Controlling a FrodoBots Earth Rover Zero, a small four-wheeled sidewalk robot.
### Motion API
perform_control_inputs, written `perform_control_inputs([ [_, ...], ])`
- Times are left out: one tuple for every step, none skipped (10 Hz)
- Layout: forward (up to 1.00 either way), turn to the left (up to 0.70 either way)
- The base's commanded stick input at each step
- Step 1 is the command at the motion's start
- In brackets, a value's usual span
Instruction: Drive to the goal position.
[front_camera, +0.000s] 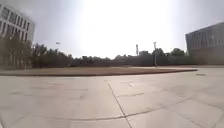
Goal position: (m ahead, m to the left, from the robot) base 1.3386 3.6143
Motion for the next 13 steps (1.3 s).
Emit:
perform_control_inputs([
  [0.70,-0.01],
  [0.70,-0.01],
  [0.70,-0.01],
  [0.70,-0.01],
  [0.70,-0.01],
  [0.70,-0.01],
  [0.70,-0.01],
  [0.70,-0.01],
  [0.70,-0.01],
  [0.70,-0.01],
  [0.70,-0.01],
  [0.70,-0.01],
  [0.70,-0.01],
])
